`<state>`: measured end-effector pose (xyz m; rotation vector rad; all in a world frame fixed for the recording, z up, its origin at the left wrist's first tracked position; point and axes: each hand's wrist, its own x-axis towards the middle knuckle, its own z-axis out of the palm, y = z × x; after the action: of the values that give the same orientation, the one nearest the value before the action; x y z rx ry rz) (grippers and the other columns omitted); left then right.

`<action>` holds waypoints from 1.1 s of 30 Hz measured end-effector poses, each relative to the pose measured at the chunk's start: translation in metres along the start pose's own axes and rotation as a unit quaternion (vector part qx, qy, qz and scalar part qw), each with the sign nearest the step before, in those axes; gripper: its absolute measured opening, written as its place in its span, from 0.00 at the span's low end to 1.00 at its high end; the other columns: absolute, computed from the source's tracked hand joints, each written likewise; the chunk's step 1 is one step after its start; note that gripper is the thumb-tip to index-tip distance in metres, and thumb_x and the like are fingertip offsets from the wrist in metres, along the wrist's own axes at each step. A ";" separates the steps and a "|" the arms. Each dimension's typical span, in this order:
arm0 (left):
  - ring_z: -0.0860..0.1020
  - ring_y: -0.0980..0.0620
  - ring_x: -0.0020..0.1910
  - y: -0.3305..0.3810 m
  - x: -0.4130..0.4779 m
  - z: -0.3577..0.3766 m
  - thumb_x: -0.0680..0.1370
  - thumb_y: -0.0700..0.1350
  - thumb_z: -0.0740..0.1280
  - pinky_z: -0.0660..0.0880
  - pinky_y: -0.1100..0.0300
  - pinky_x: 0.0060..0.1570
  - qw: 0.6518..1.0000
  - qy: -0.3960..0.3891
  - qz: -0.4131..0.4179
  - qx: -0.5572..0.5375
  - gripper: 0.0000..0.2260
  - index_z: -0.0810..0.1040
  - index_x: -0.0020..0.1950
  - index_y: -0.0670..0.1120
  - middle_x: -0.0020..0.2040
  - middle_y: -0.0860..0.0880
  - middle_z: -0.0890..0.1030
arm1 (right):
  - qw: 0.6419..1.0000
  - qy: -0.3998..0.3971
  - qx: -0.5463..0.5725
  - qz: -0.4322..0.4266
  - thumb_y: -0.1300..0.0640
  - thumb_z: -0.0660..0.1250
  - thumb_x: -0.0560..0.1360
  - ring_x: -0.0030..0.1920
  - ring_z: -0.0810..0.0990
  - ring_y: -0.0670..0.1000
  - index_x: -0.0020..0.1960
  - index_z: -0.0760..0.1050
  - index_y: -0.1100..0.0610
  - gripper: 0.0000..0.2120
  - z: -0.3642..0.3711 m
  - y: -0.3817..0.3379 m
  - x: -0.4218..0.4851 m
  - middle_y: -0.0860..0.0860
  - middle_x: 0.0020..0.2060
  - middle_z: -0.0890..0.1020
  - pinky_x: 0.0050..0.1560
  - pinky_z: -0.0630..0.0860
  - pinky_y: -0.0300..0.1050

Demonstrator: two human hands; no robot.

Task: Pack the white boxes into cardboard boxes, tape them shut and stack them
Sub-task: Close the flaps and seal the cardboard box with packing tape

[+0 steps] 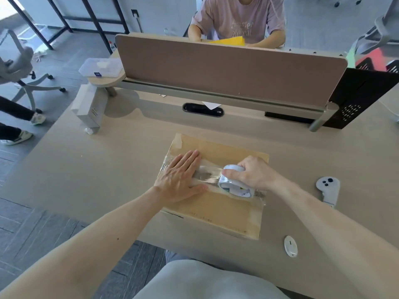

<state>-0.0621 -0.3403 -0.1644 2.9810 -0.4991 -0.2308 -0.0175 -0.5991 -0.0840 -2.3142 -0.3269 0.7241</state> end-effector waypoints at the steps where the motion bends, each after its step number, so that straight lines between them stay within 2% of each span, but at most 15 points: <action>1: 0.42 0.55 0.81 0.000 0.000 0.000 0.74 0.77 0.45 0.44 0.52 0.79 1.000 0.001 0.002 0.003 0.46 0.44 0.82 0.47 0.82 0.52 0.43 | 1.000 0.002 0.000 0.006 0.31 0.67 0.67 0.25 0.64 0.50 0.28 0.63 0.56 0.30 -0.004 0.004 -0.003 0.47 0.22 0.66 0.31 0.60 0.43; 3: 0.42 0.54 0.81 0.000 -0.001 -0.001 0.74 0.77 0.45 0.45 0.51 0.79 1.000 0.008 0.002 0.004 0.47 0.44 0.82 0.47 0.82 0.52 0.43 | 1.000 0.016 0.012 0.003 0.37 0.69 0.72 0.23 0.65 0.48 0.27 0.65 0.57 0.28 -0.005 0.011 -0.009 0.45 0.20 0.67 0.28 0.61 0.41; 5: 0.41 0.52 0.81 0.005 -0.001 -0.003 0.74 0.77 0.45 0.44 0.50 0.79 1.000 -0.002 -0.004 0.003 0.47 0.43 0.82 0.47 0.82 0.51 0.42 | 0.999 0.032 0.033 -0.012 0.38 0.69 0.73 0.22 0.66 0.48 0.27 0.67 0.57 0.27 0.002 0.011 -0.013 0.45 0.19 0.69 0.27 0.62 0.41; 9: 0.38 0.51 0.80 0.039 0.007 0.001 0.73 0.78 0.47 0.40 0.48 0.79 1.000 -0.008 -0.008 -0.010 0.50 0.41 0.82 0.46 0.81 0.50 0.40 | 0.996 0.063 0.050 -0.022 0.35 0.70 0.70 0.22 0.64 0.48 0.26 0.65 0.58 0.30 0.012 0.007 -0.011 0.46 0.19 0.68 0.28 0.60 0.44; 11: 0.39 0.53 0.80 0.047 0.010 0.004 0.71 0.79 0.46 0.40 0.49 0.79 1.000 -0.004 -0.010 -0.009 0.51 0.41 0.82 0.45 0.81 0.51 0.40 | 0.997 0.048 0.057 -0.029 0.31 0.67 0.67 0.23 0.64 0.49 0.28 0.67 0.64 0.35 0.009 0.007 -0.010 0.48 0.21 0.68 0.29 0.61 0.44; 13: 0.39 0.53 0.80 0.047 0.011 0.005 0.70 0.80 0.43 0.42 0.49 0.79 1.000 -0.006 -0.011 -0.001 0.52 0.42 0.82 0.45 0.82 0.51 0.40 | 0.996 0.025 0.082 -0.040 0.30 0.67 0.66 0.24 0.63 0.48 0.29 0.67 0.67 0.37 0.005 0.011 -0.014 0.49 0.21 0.69 0.29 0.60 0.43; 16: 0.39 0.54 0.80 0.045 0.012 0.006 0.68 0.81 0.39 0.42 0.49 0.79 1.000 -0.002 -0.016 -0.001 0.54 0.42 0.82 0.45 0.82 0.51 0.41 | 0.992 0.005 0.121 -0.039 0.40 0.70 0.72 0.22 0.62 0.46 0.26 0.66 0.59 0.28 0.003 0.018 -0.021 0.43 0.19 0.67 0.27 0.58 0.39; 17: 0.39 0.53 0.81 0.045 0.013 0.006 0.68 0.81 0.39 0.42 0.49 0.79 1.000 -0.002 -0.017 -0.002 0.54 0.42 0.82 0.45 0.82 0.51 0.41 | 0.993 0.009 0.113 -0.035 0.40 0.70 0.71 0.23 0.62 0.47 0.26 0.65 0.58 0.27 0.002 0.018 -0.021 0.43 0.19 0.66 0.27 0.58 0.40; 21: 0.37 0.54 0.80 0.044 0.012 0.005 0.71 0.79 0.45 0.41 0.49 0.79 1.000 -0.014 -0.011 0.004 0.52 0.41 0.82 0.45 0.82 0.51 0.40 | 1.000 0.030 0.000 0.010 0.41 0.71 0.72 0.23 0.59 0.48 0.26 0.60 0.56 0.29 -0.017 0.023 -0.028 0.46 0.21 0.62 0.25 0.54 0.40; 26: 0.36 0.50 0.80 0.050 0.011 0.003 0.72 0.79 0.45 0.37 0.47 0.78 0.999 -0.024 -0.016 0.015 0.50 0.39 0.82 0.46 0.81 0.49 0.37 | 0.998 0.042 0.051 -0.003 0.46 0.71 0.75 0.21 0.61 0.44 0.26 0.62 0.56 0.27 -0.020 0.035 -0.043 0.43 0.19 0.64 0.24 0.56 0.37; 29: 0.37 0.45 0.80 0.075 0.015 0.005 0.73 0.78 0.49 0.37 0.45 0.78 1.000 -0.027 0.001 -0.003 0.50 0.40 0.82 0.45 0.81 0.48 0.37 | 0.995 0.079 0.066 -0.014 0.41 0.71 0.71 0.23 0.62 0.46 0.27 0.63 0.56 0.26 -0.008 0.033 -0.038 0.44 0.21 0.64 0.25 0.57 0.39; 33: 0.39 0.51 0.81 0.089 0.020 0.007 0.72 0.79 0.46 0.38 0.51 0.79 1.000 -0.015 0.014 -0.008 0.52 0.41 0.82 0.43 0.82 0.48 0.40 | 0.994 0.053 0.090 -0.042 0.38 0.68 0.70 0.25 0.64 0.48 0.27 0.66 0.56 0.25 -0.013 0.046 -0.043 0.47 0.22 0.67 0.27 0.58 0.41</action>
<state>-0.0727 -0.4315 -0.1616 2.9570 -0.5389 -0.2757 -0.0432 -0.6579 -0.0900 -2.1459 -0.2958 0.5621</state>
